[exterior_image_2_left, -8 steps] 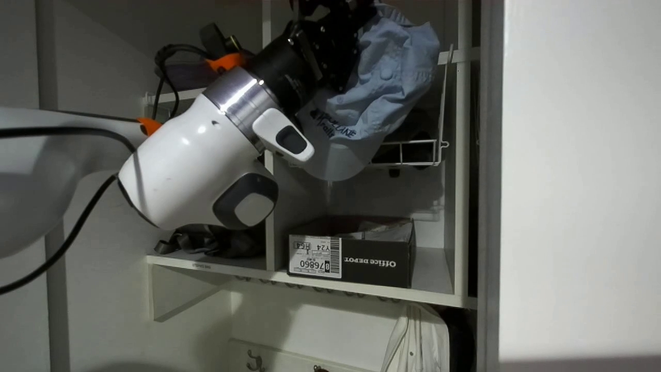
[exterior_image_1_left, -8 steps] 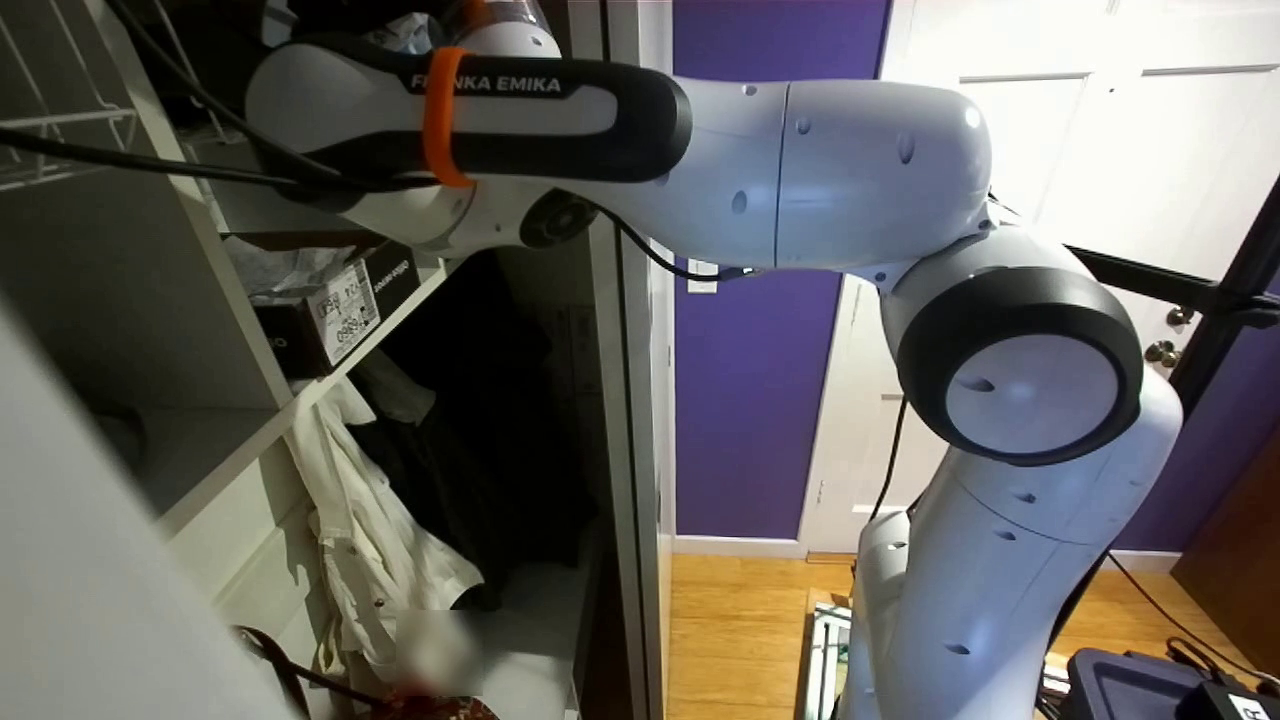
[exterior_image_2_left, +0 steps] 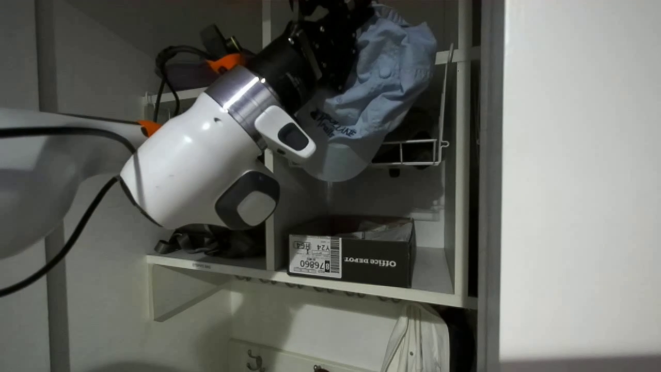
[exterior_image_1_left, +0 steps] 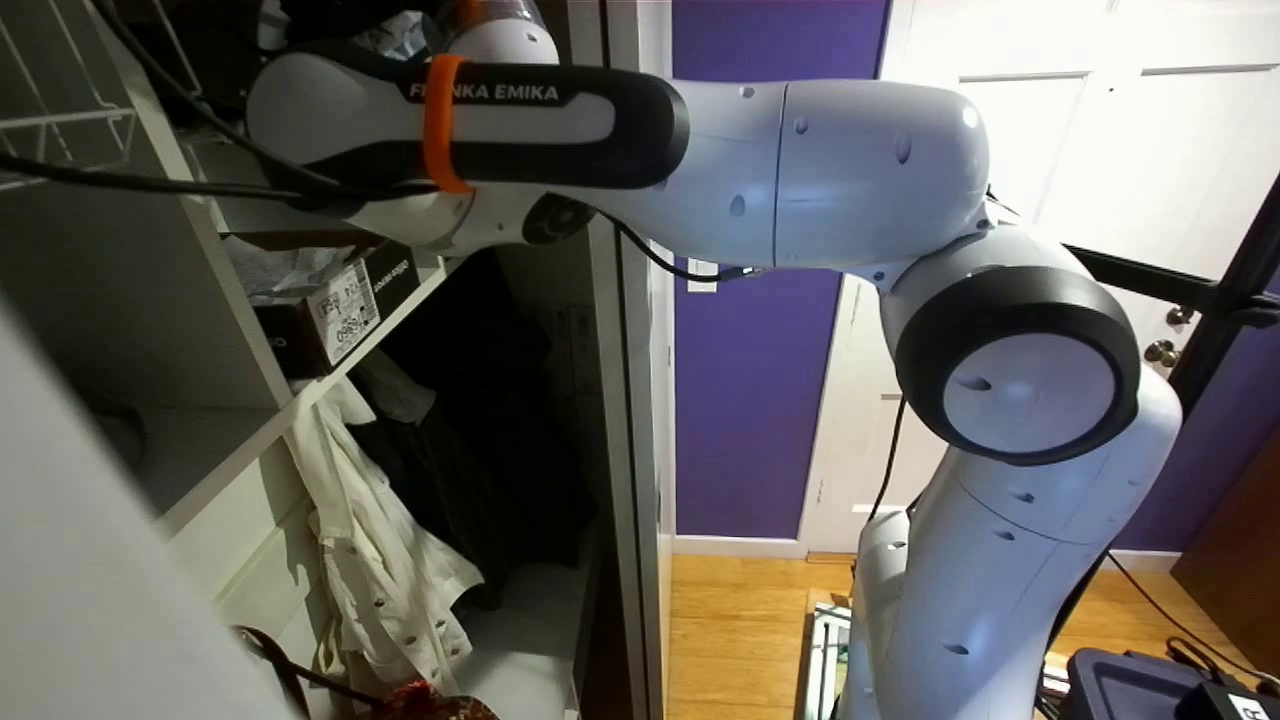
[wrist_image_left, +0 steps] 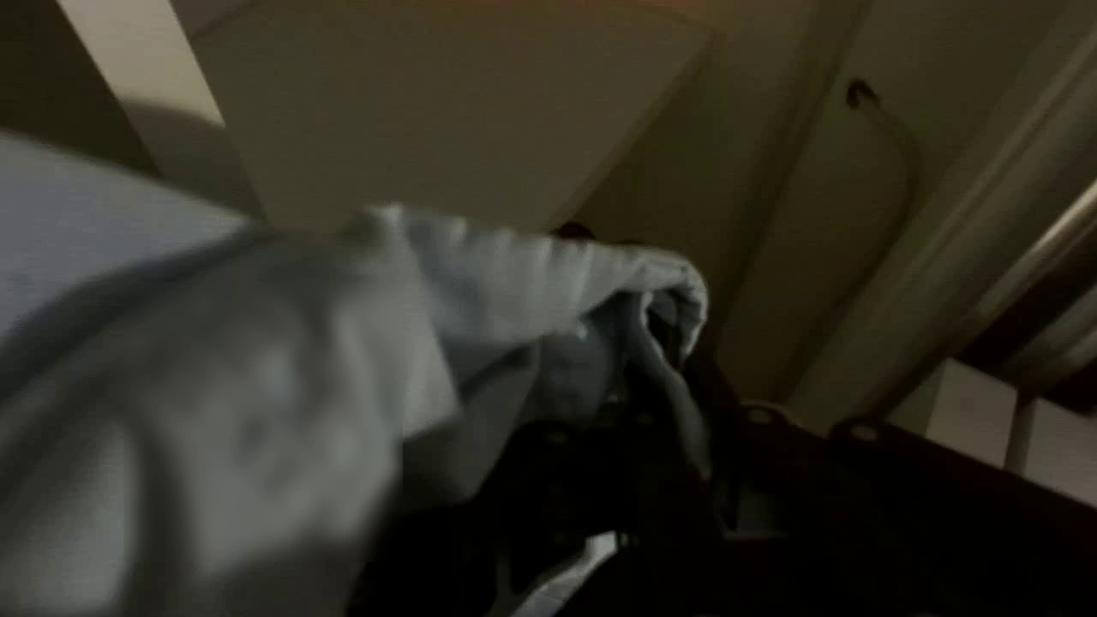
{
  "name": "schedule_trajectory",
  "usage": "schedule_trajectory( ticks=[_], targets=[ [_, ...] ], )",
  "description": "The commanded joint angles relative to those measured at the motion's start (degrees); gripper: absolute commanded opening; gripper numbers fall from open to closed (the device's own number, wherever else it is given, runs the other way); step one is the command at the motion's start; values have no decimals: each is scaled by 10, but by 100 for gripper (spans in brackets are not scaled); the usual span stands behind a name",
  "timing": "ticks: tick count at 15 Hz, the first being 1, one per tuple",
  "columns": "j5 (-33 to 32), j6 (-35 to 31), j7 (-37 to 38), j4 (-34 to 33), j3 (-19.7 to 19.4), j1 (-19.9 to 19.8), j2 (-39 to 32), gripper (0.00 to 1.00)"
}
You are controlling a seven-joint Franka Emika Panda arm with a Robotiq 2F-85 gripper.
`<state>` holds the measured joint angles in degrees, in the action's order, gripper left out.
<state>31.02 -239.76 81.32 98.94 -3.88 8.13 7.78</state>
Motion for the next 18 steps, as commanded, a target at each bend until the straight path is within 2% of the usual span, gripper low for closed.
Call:
schedule_trajectory(
  ticks=[1,3,6,18],
  targets=[
    [-28,17,18,-3,11,-18,4,12],
    [-46,32,31,2,7,-21,17,12],
    [12,4,-1,3,11,-16,7,12],
    [17,-5,-1,2,18,-18,-5,12]
  ],
)
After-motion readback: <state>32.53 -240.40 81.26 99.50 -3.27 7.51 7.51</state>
